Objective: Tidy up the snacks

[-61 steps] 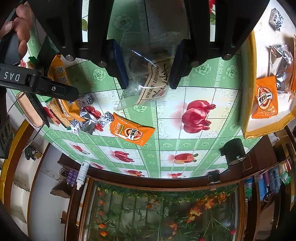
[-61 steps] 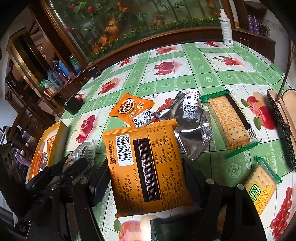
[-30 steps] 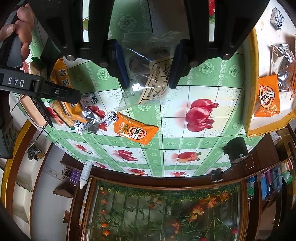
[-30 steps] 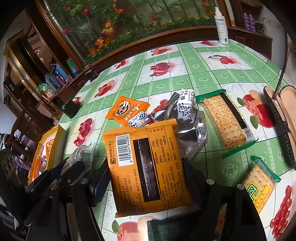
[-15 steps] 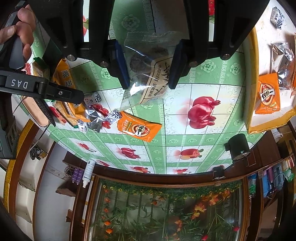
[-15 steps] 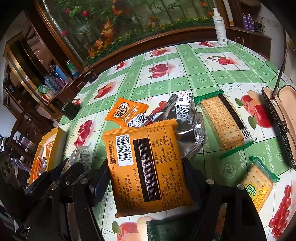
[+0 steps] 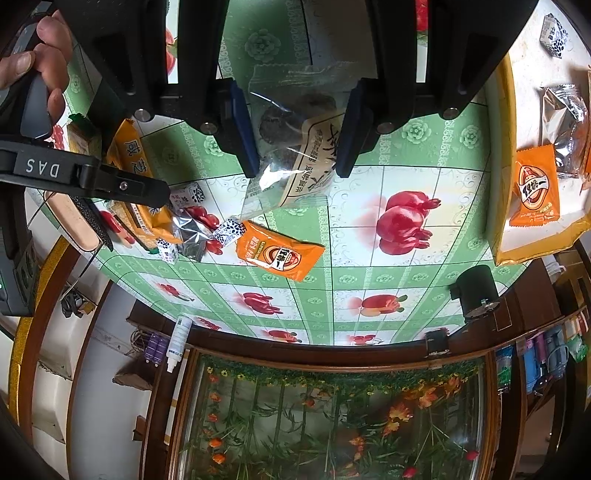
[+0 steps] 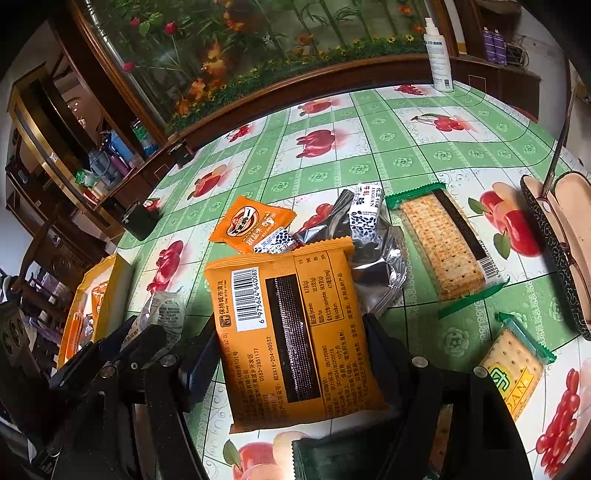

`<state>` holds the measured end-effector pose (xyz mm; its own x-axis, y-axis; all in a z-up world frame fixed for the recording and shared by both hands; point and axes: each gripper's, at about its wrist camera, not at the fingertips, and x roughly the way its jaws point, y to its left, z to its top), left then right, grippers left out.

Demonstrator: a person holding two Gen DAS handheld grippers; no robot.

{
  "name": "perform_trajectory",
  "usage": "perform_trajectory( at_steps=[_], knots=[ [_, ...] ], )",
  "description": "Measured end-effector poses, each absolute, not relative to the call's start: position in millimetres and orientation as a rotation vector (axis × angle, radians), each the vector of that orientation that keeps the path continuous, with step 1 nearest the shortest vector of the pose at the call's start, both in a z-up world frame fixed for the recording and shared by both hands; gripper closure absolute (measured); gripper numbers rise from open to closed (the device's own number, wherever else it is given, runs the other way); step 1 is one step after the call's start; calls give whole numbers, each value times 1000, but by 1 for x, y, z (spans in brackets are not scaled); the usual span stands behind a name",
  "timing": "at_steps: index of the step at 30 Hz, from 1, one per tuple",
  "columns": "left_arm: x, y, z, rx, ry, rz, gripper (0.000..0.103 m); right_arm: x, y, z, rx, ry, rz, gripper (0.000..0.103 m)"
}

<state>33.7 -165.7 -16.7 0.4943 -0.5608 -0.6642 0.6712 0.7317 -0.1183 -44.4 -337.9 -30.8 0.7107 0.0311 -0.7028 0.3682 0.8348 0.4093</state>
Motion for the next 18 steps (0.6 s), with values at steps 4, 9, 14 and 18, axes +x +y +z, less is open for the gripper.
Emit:
perform_trajectory(
  at_steps=[4,9,14,18],
  knots=[
    [32,-163,-14,150,732,-759,62,-45,-338,-31,566,764,-199,26],
    [31,-148,-4,70,732,-776,62,-48,-338,-25,559,734,-212,26],
    [19,-127,10,3,724,-787,62,-49,-330,-18,514,698,-215,26],
    [3,-101,29,-25,697,-801,61,-48,-318,-14,489,678,-189,26]
  ],
)
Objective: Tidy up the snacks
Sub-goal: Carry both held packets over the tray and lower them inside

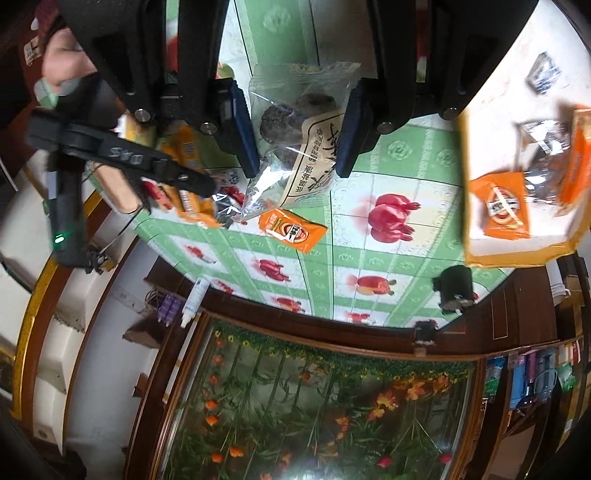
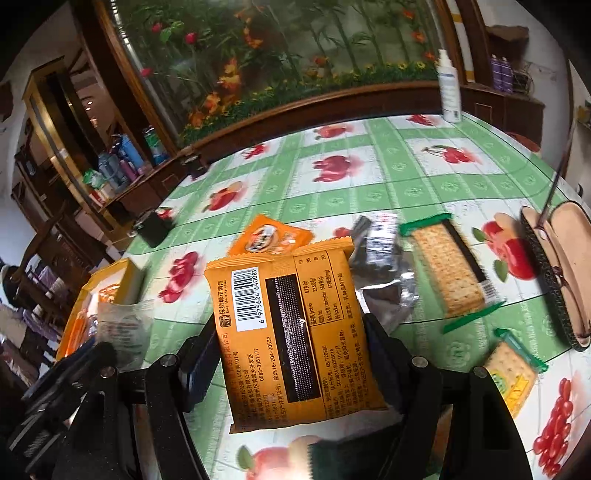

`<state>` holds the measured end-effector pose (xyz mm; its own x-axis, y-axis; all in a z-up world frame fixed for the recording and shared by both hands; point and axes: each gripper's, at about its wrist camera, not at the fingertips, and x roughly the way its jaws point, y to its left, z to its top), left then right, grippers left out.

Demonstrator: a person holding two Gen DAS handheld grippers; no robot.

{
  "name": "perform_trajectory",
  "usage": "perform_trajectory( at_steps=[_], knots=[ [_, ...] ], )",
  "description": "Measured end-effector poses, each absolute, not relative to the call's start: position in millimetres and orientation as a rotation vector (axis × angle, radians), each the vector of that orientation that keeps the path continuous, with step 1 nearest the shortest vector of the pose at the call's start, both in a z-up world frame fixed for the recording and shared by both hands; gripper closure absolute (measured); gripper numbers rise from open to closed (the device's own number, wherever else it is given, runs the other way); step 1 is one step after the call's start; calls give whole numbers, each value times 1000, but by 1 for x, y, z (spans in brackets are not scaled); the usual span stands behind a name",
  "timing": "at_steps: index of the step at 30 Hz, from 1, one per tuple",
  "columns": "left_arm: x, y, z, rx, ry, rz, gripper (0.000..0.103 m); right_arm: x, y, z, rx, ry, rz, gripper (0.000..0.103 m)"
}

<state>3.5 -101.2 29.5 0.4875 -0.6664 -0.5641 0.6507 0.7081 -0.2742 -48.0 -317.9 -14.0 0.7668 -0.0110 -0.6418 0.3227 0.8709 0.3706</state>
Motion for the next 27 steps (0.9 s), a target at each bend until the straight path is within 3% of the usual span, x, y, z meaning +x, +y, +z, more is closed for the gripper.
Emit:
perform_trajectory(
  at_steps=[9,17,23,27],
  knots=[
    [-10,-18,51,-88,639,-704,61,-42,-243,4,410,616,-39,25],
    [9,64,28,-124,670,-486,61,-34,-148,27,281,553,138,25],
    [17,94,-2,-153,739,-410,61,-10,-87,15,252,620,285,25],
    [13,100,-2,-117,693,-364,61,8,-72,0,261,681,319,25]
  ],
)
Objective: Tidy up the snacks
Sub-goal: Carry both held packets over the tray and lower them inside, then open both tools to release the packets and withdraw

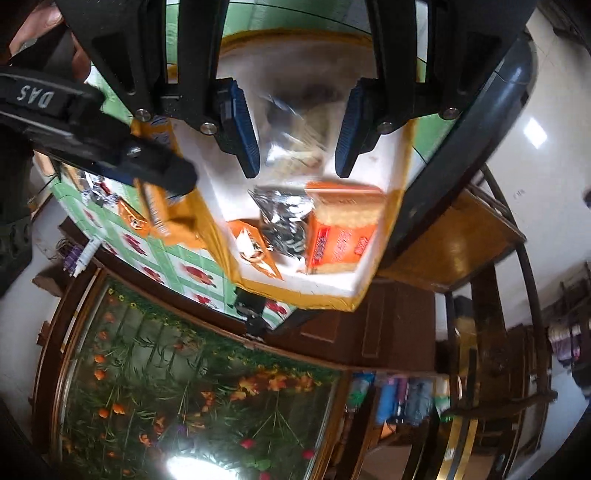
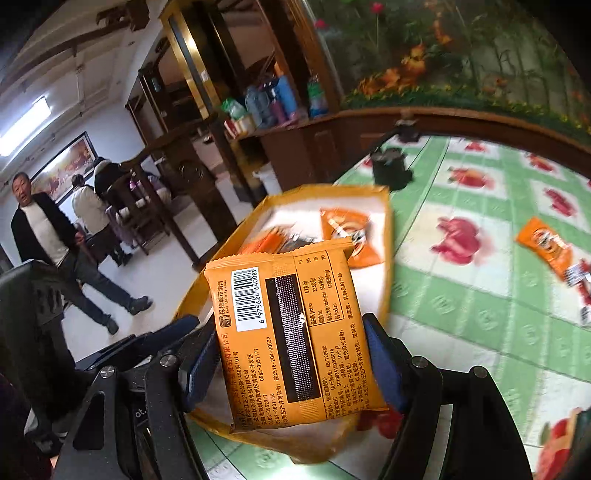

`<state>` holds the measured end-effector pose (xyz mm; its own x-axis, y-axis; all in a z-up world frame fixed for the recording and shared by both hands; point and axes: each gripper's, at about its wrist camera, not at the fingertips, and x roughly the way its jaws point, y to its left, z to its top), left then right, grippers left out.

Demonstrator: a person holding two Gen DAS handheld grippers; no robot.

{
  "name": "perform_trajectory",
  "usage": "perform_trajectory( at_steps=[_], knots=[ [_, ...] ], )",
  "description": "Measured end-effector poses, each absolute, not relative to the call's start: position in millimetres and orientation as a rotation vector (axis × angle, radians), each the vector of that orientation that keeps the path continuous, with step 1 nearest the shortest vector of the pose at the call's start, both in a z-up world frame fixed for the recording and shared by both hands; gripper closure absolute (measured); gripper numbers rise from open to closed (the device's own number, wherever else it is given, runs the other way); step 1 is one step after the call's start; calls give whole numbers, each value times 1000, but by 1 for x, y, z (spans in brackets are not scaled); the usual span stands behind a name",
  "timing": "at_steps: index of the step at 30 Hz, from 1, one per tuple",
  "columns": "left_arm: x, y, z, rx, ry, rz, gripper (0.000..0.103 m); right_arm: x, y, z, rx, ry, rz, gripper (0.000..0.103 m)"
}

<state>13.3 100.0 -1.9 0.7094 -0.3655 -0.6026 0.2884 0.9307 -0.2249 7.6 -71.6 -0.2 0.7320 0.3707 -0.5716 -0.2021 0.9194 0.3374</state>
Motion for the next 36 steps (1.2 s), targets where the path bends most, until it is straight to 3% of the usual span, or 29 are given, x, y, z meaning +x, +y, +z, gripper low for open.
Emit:
perform_trajectory(
  at_steps=[13,19,26,36],
  knots=[
    [22,108,-23,-152,709,-375,61,23,-57,-19,234,724,329,33],
    [20,98,-24,-124,714,-430,42,16,-60,-18,242,706,357,33],
    [16,97,-24,-117,703,-433,40,-9,-75,0,270,568,348,26],
    [10,95,-21,-120,681,-448,37,-10,-94,1,367,574,345,25]
  ],
)
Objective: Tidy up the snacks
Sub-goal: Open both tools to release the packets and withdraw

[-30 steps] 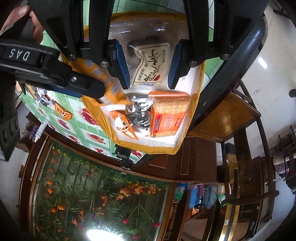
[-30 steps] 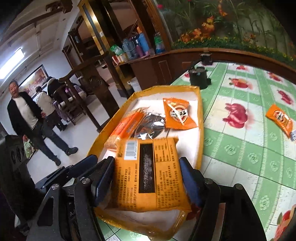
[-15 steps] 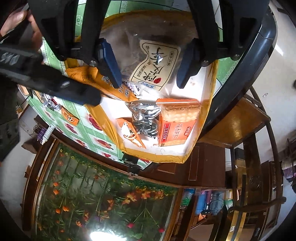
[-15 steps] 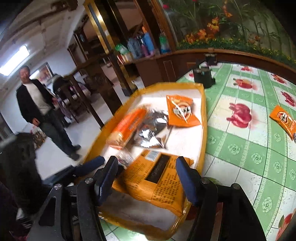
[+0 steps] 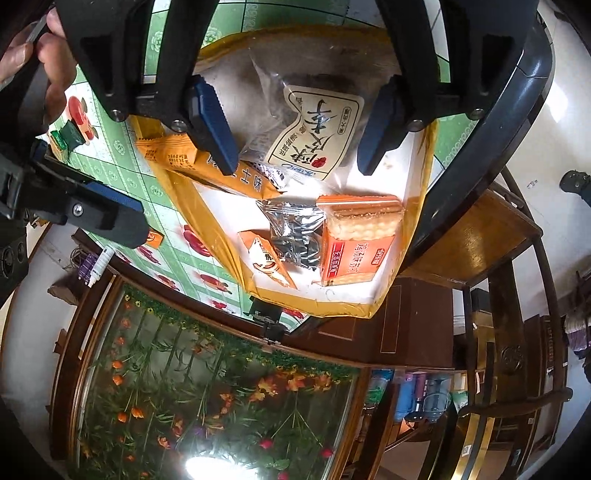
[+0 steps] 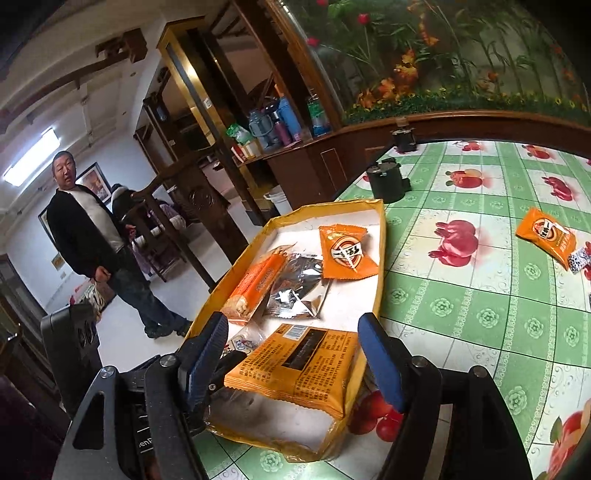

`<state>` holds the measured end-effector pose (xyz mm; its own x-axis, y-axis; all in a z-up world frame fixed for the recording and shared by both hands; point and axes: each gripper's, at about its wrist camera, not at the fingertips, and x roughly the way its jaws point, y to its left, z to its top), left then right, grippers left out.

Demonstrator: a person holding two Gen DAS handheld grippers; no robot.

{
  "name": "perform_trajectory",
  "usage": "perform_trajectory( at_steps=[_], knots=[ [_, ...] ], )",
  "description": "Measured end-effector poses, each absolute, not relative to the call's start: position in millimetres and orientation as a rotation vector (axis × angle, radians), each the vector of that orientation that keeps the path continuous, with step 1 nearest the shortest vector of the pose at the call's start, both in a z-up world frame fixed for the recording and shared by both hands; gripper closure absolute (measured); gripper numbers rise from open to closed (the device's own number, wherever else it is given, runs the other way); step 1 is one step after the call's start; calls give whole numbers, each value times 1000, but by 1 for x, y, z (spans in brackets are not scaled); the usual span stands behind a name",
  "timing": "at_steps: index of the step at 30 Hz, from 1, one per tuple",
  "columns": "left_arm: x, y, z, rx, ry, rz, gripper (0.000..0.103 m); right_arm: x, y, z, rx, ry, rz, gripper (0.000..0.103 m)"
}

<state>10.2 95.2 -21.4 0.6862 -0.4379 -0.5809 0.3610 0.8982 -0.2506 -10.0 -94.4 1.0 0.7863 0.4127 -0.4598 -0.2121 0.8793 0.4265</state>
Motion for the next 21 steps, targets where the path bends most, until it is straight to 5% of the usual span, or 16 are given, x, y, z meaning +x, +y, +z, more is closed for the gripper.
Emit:
perform_trajectory(
  at_steps=[5,21],
  knots=[
    [-3,98,-14,-121,599,-432,27,-18,-106,5,369,545,308,25],
    [-39,62,29,-14,473,-495,22,-64,-213,7,481,456,109,25]
  ],
)
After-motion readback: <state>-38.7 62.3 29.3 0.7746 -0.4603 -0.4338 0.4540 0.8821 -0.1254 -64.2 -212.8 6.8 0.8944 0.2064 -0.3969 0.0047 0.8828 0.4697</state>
